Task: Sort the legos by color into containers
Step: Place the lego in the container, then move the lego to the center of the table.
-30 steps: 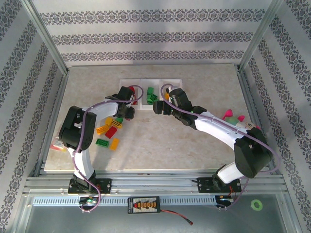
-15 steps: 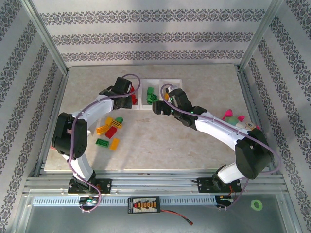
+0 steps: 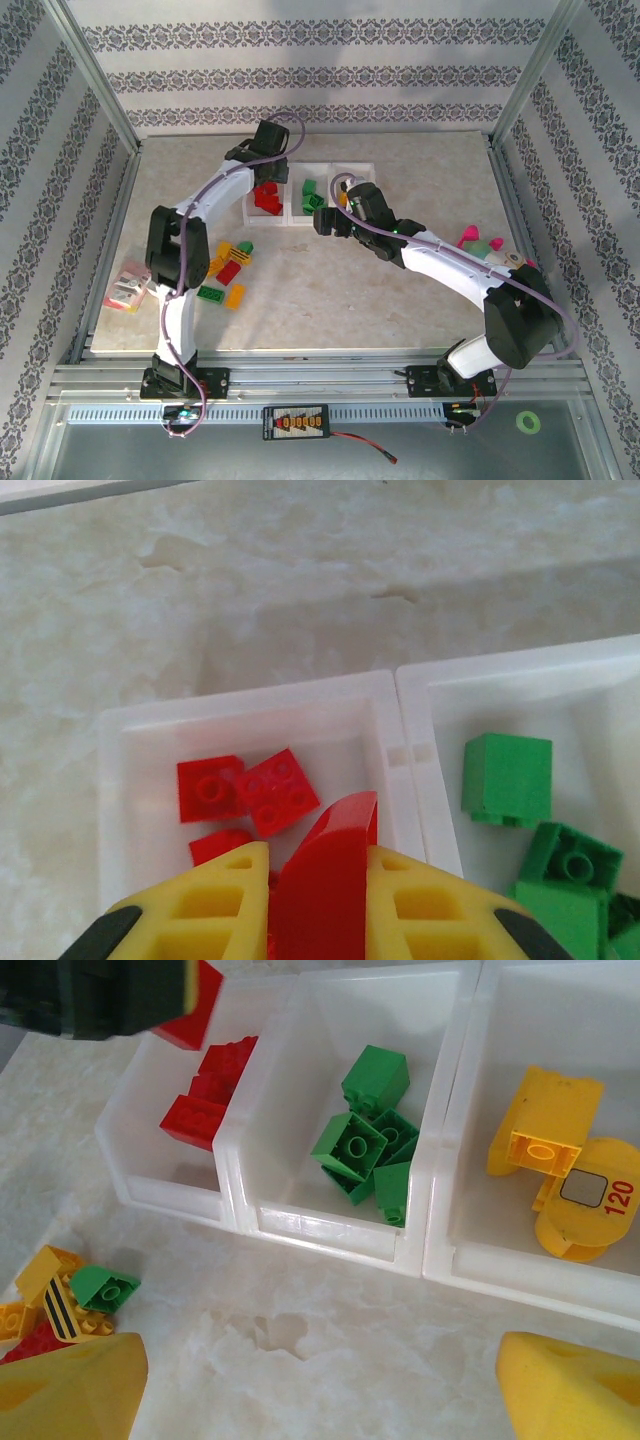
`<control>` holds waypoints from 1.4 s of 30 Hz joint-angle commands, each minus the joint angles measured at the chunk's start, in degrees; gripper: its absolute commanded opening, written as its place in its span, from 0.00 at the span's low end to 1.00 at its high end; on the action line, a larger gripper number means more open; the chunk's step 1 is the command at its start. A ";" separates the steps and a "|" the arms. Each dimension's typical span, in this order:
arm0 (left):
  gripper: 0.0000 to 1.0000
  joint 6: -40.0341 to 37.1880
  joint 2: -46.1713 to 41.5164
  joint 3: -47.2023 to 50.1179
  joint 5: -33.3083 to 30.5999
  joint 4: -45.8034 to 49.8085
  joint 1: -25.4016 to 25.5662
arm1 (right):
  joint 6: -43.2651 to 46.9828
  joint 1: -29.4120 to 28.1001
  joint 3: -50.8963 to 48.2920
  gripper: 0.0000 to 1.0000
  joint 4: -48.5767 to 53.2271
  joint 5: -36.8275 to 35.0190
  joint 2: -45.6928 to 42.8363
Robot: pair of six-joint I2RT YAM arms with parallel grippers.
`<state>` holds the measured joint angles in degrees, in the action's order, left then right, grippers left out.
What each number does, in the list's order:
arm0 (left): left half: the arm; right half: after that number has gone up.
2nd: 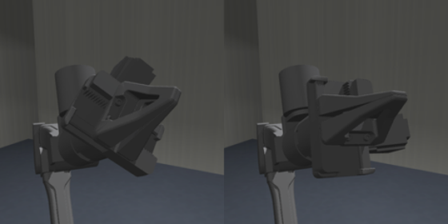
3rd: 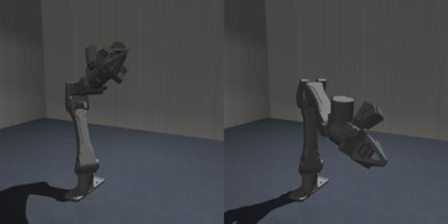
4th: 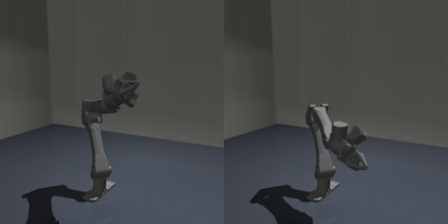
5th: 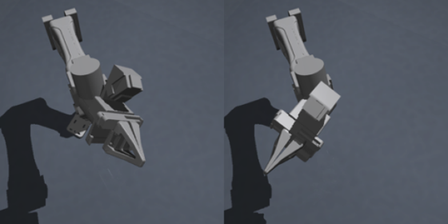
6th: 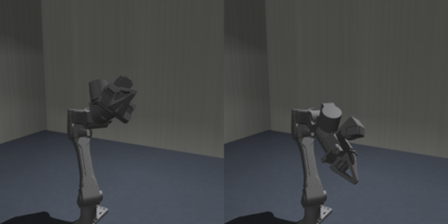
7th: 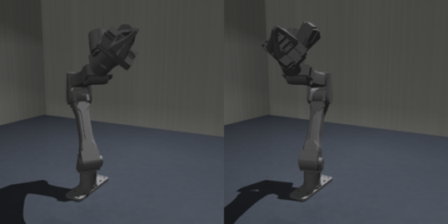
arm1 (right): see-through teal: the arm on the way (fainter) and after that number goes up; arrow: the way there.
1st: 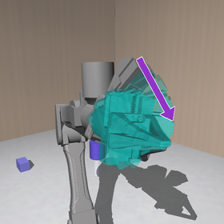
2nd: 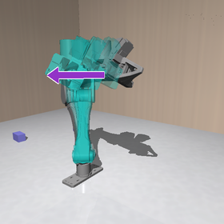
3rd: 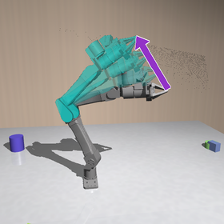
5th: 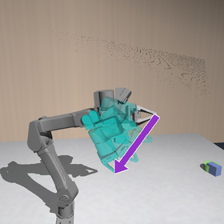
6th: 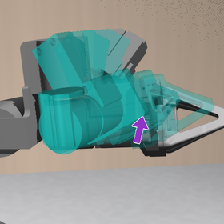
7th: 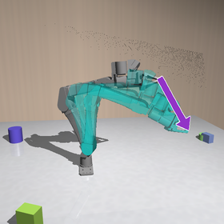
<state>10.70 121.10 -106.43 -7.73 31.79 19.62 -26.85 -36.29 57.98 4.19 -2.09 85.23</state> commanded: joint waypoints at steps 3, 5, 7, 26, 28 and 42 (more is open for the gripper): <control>0.18 -0.12 5.55 -7.55 0.65 6.70 -0.98 | 0.06 -0.65 1.13 0.90 -0.67 -0.95 -0.18; 0.19 0.18 6.83 -8.96 0.76 7.60 -1.10 | 0.02 -0.64 1.10 0.90 -0.71 -1.03 -0.29; 0.20 1.12 7.37 -9.74 0.60 8.30 -1.15 | 0.04 -0.66 1.08 0.90 -0.73 -1.29 -0.36; 0.84 3.61 -9.09 3.89 0.78 4.34 -1.25 | 3.04 -1.94 2.38 0.91 -0.23 -0.01 0.29; 0.87 3.46 -12.91 8.58 0.74 2.86 -1.25 | 4.23 -2.82 3.28 0.91 -0.18 1.69 1.31; 0.99 7.30 -41.21 36.76 1.80 5.90 -10.56 | 13.61 -15.81 20.24 0.90 8.33 7.86 19.00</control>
<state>15.94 84.25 -72.03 -6.57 34.96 11.75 -17.43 -49.39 73.78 8.16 4.56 101.19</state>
